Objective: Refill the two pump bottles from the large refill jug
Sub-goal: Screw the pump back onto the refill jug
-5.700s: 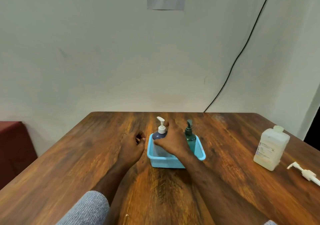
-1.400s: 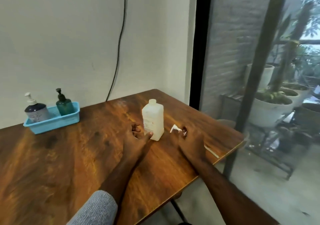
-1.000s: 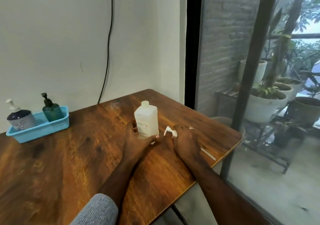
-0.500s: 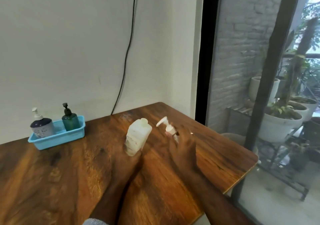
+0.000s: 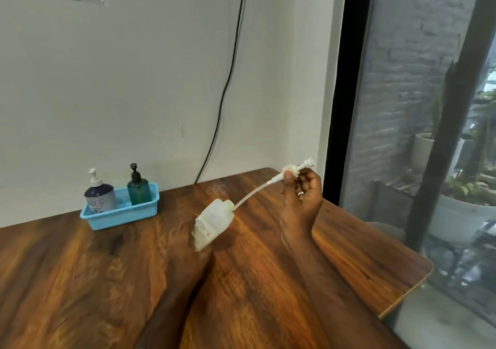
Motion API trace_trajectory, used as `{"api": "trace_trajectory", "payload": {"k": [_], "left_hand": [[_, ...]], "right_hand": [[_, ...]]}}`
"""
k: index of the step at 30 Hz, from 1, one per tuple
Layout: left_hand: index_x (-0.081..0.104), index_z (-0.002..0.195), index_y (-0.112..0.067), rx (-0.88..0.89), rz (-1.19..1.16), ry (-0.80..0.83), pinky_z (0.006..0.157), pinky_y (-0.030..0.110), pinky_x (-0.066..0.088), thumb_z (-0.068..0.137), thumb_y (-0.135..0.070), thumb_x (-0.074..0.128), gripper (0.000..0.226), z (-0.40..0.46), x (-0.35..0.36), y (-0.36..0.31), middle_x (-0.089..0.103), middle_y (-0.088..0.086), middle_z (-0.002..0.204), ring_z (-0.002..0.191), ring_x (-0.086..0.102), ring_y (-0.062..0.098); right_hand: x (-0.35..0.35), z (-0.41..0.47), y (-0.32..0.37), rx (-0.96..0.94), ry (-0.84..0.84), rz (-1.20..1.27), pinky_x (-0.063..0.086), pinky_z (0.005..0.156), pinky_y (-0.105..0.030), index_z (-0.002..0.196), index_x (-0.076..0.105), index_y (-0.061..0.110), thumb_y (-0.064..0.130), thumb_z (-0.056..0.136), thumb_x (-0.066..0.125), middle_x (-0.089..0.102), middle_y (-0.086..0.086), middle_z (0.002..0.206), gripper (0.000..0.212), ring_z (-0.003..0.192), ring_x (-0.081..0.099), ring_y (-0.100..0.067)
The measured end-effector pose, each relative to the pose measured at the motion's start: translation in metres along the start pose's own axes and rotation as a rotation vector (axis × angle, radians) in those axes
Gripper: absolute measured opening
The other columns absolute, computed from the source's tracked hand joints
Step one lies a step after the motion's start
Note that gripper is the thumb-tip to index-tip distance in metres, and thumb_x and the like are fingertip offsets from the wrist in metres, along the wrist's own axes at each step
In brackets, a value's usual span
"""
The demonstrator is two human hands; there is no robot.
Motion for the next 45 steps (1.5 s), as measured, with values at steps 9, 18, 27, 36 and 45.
{"api": "trace_trajectory", "payload": {"k": [9, 18, 27, 36, 45], "left_hand": [[0.052, 0.135, -0.017, -0.067, -0.136, 0.009, 0.104, 0.038, 0.045, 0.074, -0.066, 0.066, 0.080, -0.005, -0.007, 0.000, 0.057, 0.007, 0.136, 0.121, 0.056, 0.026], [0.055, 0.132, -0.017, -0.034, -0.218, -0.078, 0.099, 0.032, 0.042, 0.074, -0.028, 0.084, 0.066, 0.002, -0.002, 0.004, 0.058, 0.007, 0.132, 0.123, 0.054, 0.026], [0.051, 0.137, -0.015, -0.105, -0.248, -0.072, 0.103, 0.036, 0.043, 0.075, -0.029, 0.084, 0.071, 0.002, -0.002, 0.003, 0.054, 0.007, 0.138, 0.128, 0.051, 0.028], [0.044, 0.132, -0.040, -0.110, -0.307, -0.006, 0.094, 0.047, 0.055, 0.060, -0.058, 0.079, 0.083, -0.002, 0.017, -0.004, 0.056, -0.008, 0.134, 0.122, 0.054, 0.016], [0.044, 0.143, -0.031, -0.153, -0.479, 0.063, 0.104, 0.046, 0.049, 0.070, -0.037, 0.087, 0.085, 0.001, 0.026, 0.007, 0.051, -0.008, 0.143, 0.132, 0.047, 0.018]], "right_hand": [[0.012, 0.001, -0.009, 0.029, 0.011, -0.003, 0.055, 0.088, -0.059, 0.113, 0.064, 0.025, 0.027, 0.089, 0.075, 0.073, -0.005, 0.108, 0.026, 0.101, 0.070, -0.025], [0.018, 0.009, -0.018, 0.038, 0.049, 0.011, 0.056, 0.089, -0.058, 0.110, 0.064, 0.031, 0.028, 0.089, 0.075, 0.072, -0.005, 0.109, 0.024, 0.103, 0.070, -0.024], [0.018, 0.002, -0.028, 0.033, 0.118, 0.022, 0.057, 0.090, -0.053, 0.114, 0.064, 0.015, 0.022, 0.089, 0.075, 0.073, -0.005, 0.109, 0.029, 0.103, 0.070, -0.023], [0.049, -0.026, -0.067, 0.222, 0.459, -0.118, 0.059, 0.084, -0.027, 0.116, 0.069, 0.026, 0.013, 0.088, 0.075, 0.076, 0.007, 0.108, 0.031, 0.101, 0.071, -0.010], [0.063, -0.034, -0.096, 0.281, 0.488, -0.051, 0.057, 0.079, -0.024, 0.111, 0.070, 0.020, 0.009, 0.090, 0.072, 0.077, 0.003, 0.105, 0.024, 0.099, 0.072, -0.012]]}}
Point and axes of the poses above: each hand's wrist, its own z-axis towards the middle knuckle, its own x-axis out of the palm, y = z × x, the point moved 5 cm from there along z, towards the middle knuckle
